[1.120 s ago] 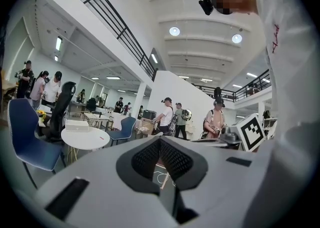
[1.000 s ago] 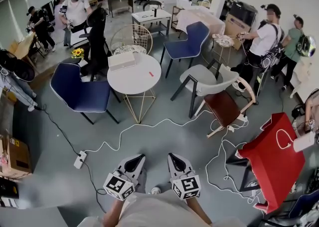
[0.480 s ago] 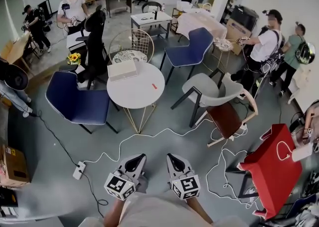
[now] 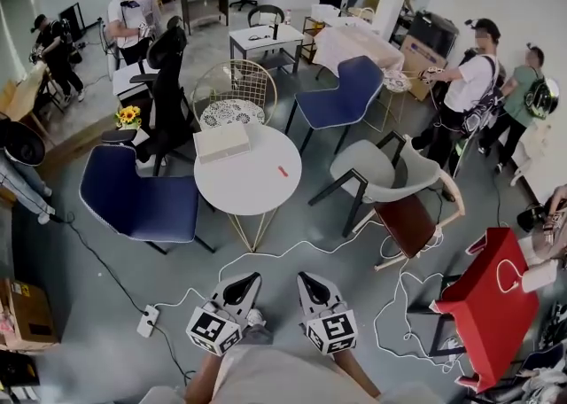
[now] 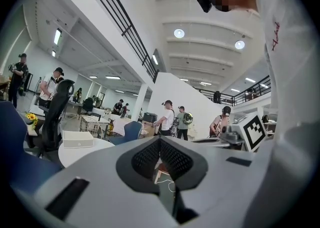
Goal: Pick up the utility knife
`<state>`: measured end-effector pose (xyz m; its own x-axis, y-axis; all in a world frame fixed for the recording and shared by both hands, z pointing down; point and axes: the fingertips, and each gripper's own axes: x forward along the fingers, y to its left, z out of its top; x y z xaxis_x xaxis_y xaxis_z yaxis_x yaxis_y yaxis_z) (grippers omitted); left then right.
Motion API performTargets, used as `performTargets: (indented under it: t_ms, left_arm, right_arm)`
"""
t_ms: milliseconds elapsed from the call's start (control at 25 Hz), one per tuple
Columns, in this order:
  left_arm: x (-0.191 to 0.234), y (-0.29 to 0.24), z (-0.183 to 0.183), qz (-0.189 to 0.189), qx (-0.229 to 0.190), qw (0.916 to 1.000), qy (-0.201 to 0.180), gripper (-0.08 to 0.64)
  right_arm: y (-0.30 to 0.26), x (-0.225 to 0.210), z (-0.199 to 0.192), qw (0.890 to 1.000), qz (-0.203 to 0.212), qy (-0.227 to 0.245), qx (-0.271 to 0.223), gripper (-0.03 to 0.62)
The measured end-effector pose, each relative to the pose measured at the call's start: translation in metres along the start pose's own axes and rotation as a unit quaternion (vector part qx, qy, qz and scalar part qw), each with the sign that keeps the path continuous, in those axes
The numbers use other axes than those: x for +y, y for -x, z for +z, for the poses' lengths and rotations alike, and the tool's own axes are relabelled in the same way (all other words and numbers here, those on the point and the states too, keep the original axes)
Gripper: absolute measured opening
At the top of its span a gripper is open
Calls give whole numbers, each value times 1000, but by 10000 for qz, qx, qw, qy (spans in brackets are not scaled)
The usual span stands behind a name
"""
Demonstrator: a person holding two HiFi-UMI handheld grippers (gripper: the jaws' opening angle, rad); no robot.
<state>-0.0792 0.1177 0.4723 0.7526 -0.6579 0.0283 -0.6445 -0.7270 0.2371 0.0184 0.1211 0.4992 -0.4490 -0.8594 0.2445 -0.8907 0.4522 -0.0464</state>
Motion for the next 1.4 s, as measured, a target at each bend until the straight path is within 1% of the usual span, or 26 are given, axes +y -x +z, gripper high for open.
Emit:
performTargets:
  t_ms: [280, 520, 720, 920, 1080, 1200, 1320, 1400]
  left_arm:
    - [32, -10, 1, -145, 108, 9998, -7, 14]
    - [39, -19, -4, -177, 212, 9996, -42, 12]
    - [48, -37, -9, -223, 284, 9993, 59, 12]
    - [65, -72, -6, -215, 244, 9995, 10, 14]
    - [90, -104, -3, -107, 232, 9996, 108, 14]
    - [108, -134, 5, -73, 224, 9997, 47, 14]
    - [129, -165, 17, -23, 206, 9998, 65, 12]
    - [140, -184, 26, -51, 202, 9998, -1, 14]
  right_arm:
    - [-29, -2, -3, 9998, -156, -122, 39, 17]
    - [-38, -10, -11, 9994, -210, -235, 109, 17]
    - [-50, -26, -14, 9991, -256, -287, 168, 17]
    - [-77, -56, -14, 9991, -224, -304, 196, 17]
    - [-110, -79, -8, 9993, -108, -296, 211, 17]
    - [-137, -103, 2, 9994, -50, -282, 208, 17]
    - [-166, -126, 12, 9994, -1, -276, 201, 17]
    - [-182, -140, 18, 9994, 21, -287, 170, 17]
